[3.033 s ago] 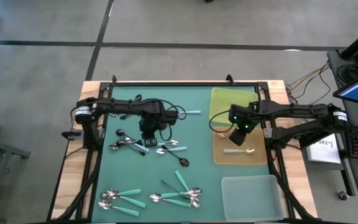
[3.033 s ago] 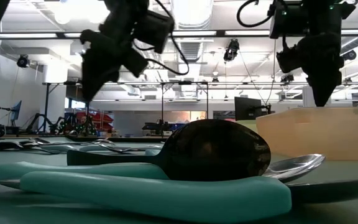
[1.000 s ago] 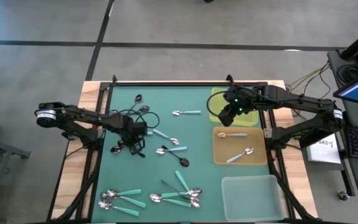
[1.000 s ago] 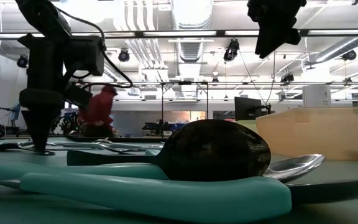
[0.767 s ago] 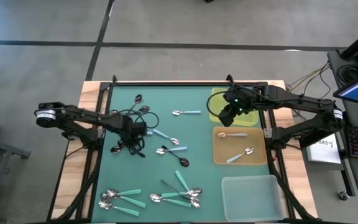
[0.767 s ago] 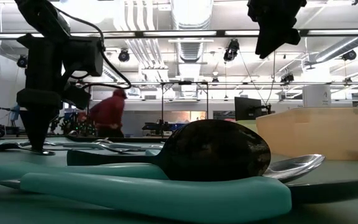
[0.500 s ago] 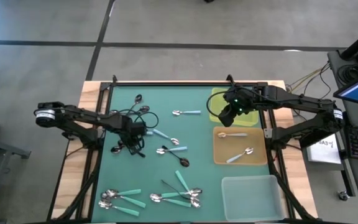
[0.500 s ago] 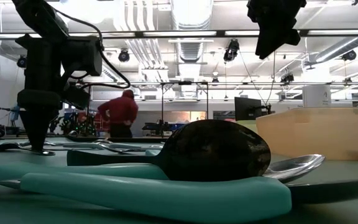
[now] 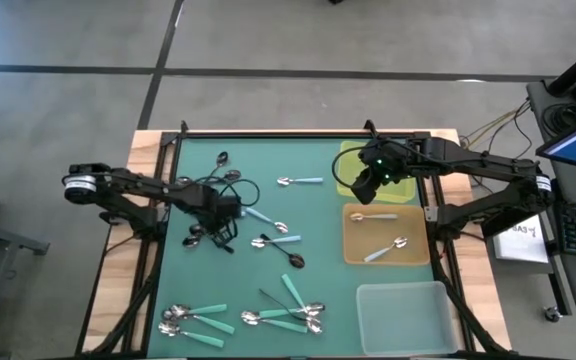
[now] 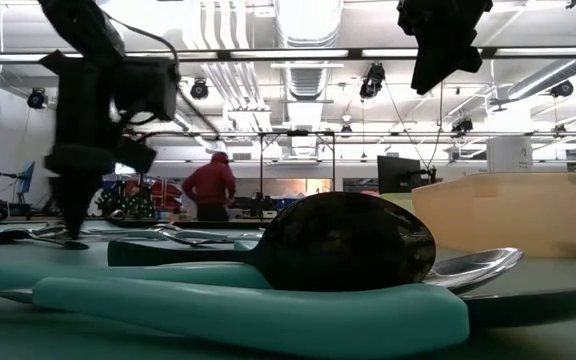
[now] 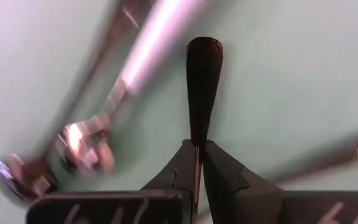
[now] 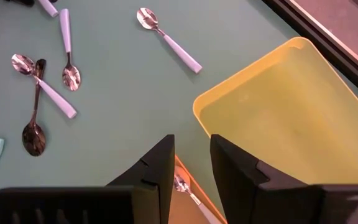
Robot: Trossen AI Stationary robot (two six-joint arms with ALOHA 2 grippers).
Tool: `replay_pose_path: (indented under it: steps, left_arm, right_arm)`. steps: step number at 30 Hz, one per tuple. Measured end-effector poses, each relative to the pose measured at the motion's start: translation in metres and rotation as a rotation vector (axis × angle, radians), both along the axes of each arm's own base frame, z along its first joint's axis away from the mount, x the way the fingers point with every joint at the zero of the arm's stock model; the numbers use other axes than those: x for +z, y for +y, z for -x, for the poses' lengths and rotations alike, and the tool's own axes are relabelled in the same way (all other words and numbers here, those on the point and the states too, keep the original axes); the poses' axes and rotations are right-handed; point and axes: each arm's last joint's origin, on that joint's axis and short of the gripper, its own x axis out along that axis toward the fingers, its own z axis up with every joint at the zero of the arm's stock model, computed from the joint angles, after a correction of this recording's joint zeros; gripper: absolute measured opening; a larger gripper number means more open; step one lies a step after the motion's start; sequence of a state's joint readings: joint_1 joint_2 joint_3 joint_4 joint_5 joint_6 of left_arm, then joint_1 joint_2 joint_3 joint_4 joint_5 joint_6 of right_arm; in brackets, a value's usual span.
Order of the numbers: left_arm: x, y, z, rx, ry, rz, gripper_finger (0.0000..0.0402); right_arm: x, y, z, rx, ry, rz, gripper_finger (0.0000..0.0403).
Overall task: Sort silverware by color (type)
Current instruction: Put the black spoon into the yellow bin
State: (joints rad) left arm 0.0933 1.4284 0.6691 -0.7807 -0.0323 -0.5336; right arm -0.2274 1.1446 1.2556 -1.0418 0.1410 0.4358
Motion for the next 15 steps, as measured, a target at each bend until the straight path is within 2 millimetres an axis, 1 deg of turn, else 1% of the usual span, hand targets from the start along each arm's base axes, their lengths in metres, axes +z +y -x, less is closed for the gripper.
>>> replay_pose_path:
  steps: [4, 8, 15]
  left_arm:
    - [0.007, 0.003, -0.007, 0.032, -0.057, -0.090, 0.0001]
    - [0.017, 0.007, -0.018, 0.118, -0.211, -0.201, 0.0001]
    - [0.034, 0.013, -0.021, 0.237, -0.368, -0.388, 0.0000]
  right_arm:
    - [0.000, 0.000, -0.001, -0.001, -0.007, 0.001, 0.0093]
    - [0.000, 0.000, -0.001, -0.009, -0.010, -0.004, 0.0093]
    - [0.000, 0.000, -0.001, -0.010, -0.010, -0.003, 0.0093]
